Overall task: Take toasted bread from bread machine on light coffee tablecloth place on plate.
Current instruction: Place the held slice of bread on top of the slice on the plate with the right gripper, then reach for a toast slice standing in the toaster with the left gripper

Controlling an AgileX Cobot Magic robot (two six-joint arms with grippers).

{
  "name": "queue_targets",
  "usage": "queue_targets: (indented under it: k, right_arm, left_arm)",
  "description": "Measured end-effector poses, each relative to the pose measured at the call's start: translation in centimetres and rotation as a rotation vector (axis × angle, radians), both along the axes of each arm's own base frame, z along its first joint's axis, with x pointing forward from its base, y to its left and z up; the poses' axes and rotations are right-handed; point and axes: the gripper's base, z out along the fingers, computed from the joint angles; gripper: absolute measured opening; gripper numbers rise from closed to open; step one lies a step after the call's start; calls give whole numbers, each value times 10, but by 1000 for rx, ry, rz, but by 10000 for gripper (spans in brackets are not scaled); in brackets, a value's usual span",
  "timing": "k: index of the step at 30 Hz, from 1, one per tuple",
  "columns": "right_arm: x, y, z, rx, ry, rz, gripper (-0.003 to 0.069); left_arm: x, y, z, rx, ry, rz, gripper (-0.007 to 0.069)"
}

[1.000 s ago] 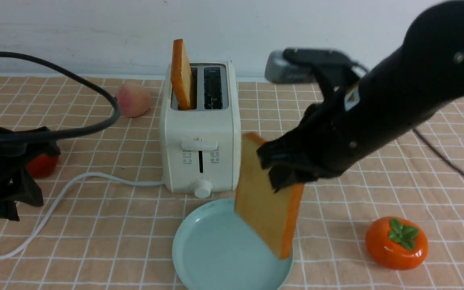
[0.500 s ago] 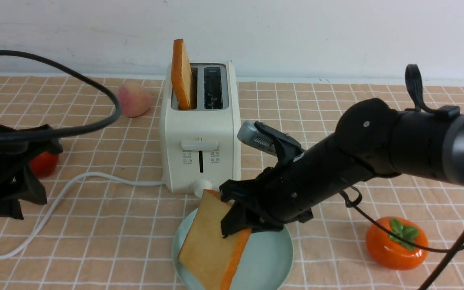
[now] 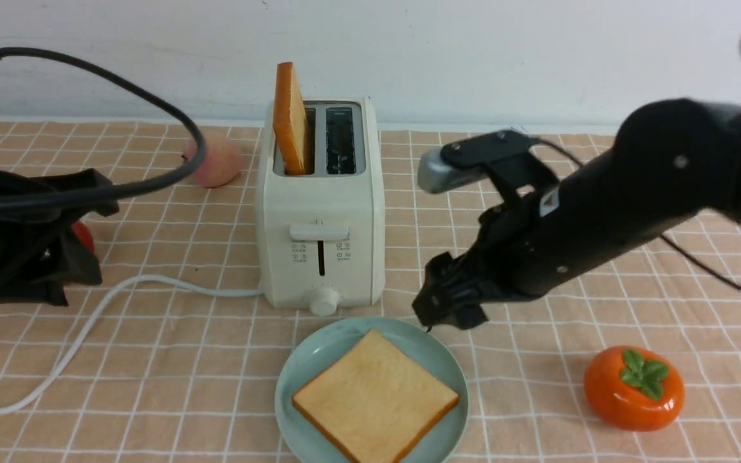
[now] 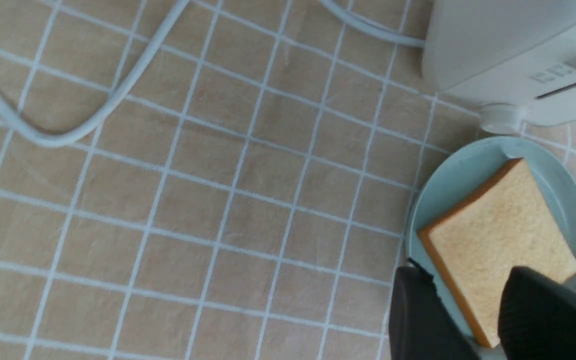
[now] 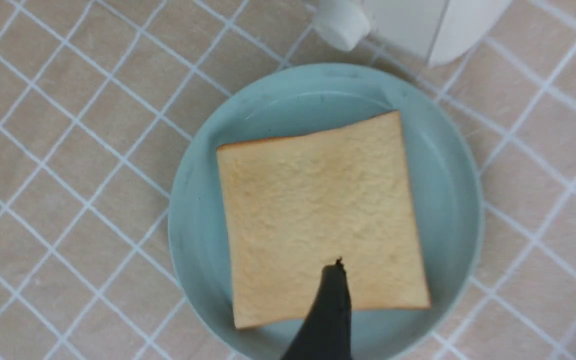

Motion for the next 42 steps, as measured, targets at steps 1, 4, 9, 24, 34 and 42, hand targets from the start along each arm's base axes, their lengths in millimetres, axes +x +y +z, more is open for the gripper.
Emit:
queue_targets:
  k: [1, 4, 9, 24, 34, 42]
  right_arm:
    - [-1, -1, 3, -1, -6, 3, 657]
    - [-25, -15, 64, 25, -97, 41, 637]
    - [-60, -34, 126, 85, -209, 68, 531]
    - [-78, -46, 135, 50, -182, 77, 281]
    - [-78, -45, 125, 19, -132, 84, 267]
    - [-80, -44, 125, 37, -105, 96, 267]
  left_arm:
    - [1, -1, 0, 0, -13, -20, 239]
    - [20, -15, 12, -46, -129, -155, 239]
    - [65, -29, 44, -84, -185, -199, 267]
    - [202, -103, 13, 183, -72, -87, 493]
    - [230, -113, -20, 200, -88, -87, 343]
    - [195, -98, 47, 180, -212, -88, 83]
